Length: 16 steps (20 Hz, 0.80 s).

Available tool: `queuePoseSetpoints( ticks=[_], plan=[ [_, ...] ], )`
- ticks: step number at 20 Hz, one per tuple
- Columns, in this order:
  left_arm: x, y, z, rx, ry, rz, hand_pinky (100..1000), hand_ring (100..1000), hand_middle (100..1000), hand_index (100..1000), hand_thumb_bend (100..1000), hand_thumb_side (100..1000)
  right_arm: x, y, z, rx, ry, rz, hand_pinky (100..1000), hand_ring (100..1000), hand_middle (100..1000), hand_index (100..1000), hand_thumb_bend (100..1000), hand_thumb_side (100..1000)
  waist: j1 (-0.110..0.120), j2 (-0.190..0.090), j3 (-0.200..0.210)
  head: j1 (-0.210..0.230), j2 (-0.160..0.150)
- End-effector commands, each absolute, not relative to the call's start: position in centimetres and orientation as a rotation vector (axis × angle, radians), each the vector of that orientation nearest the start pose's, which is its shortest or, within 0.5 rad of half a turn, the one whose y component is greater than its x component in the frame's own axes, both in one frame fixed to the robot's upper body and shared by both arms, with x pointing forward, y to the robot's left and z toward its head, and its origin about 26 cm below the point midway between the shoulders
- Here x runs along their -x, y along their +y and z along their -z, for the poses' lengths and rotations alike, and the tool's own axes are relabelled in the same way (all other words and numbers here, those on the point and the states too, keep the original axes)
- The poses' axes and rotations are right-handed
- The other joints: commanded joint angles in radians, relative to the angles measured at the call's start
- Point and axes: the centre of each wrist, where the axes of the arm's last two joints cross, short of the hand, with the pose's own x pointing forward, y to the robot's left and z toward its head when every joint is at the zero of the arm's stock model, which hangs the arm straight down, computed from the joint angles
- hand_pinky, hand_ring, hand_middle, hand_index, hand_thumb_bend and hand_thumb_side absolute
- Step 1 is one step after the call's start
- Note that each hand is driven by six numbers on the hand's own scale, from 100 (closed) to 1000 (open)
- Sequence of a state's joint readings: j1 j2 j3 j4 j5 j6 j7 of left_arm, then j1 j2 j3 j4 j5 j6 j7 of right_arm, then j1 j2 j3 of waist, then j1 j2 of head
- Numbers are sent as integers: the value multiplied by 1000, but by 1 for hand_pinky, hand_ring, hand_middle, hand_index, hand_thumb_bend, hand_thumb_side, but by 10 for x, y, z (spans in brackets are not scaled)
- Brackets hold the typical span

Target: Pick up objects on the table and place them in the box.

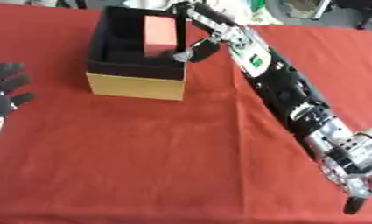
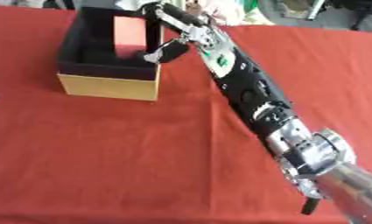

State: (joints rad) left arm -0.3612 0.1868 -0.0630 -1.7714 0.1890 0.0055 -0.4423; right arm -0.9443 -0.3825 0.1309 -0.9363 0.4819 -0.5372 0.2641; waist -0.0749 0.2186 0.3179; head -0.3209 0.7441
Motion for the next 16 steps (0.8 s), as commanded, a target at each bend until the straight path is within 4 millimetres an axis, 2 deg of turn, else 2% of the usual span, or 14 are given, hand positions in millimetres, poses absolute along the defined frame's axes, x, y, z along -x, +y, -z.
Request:
queuePoseSetpoints(
  ticks=[1, 5, 11, 12, 13, 16],
  plan=[
    [-337, 222, -161, 456, -2048, 661, 907, 965, 923, 936, 100, 385, -481, -258, -205, 471, -2077, -1345, 826, 910, 782, 1000, 501, 302, 11, -16, -5, 3, -8],
    [-337, 223, -160, 452, -2046, 659, 907, 965, 923, 936, 100, 384, -479, -258, -209, 485, -2107, -1326, 827, 918, 818, 1000, 530, 330, 12, -18, -11, 7, -8],
    [-337, 224, -159, 449, -2046, 654, 906, 964, 923, 935, 100, 382, -477, -258, -215, 504, -2135, -1292, 826, 919, 820, 1000, 530, 322, 15, -22, -18, 12, -4],
    [-337, 224, -159, 448, -2045, 652, 906, 964, 923, 935, 100, 383, -476, -259, -216, 505, -2141, -1277, 824, 917, 818, 1000, 494, 352, 16, -23, -21, 13, -3],
    [-337, 225, -158, 445, -2043, 649, 906, 965, 923, 935, 100, 383, -476, -260, -216, 507, -2146, -1261, 823, 917, 814, 1000, 527, 318, 17, -24, -24, 16, -1],
    [-336, 227, -156, 436, -2036, 641, 906, 965, 923, 936, 100, 386, -473, -263, -219, 502, -2162, -1204, 811, 913, 795, 1000, 521, 309, 18, -29, -35, 23, 5]
  ],
)
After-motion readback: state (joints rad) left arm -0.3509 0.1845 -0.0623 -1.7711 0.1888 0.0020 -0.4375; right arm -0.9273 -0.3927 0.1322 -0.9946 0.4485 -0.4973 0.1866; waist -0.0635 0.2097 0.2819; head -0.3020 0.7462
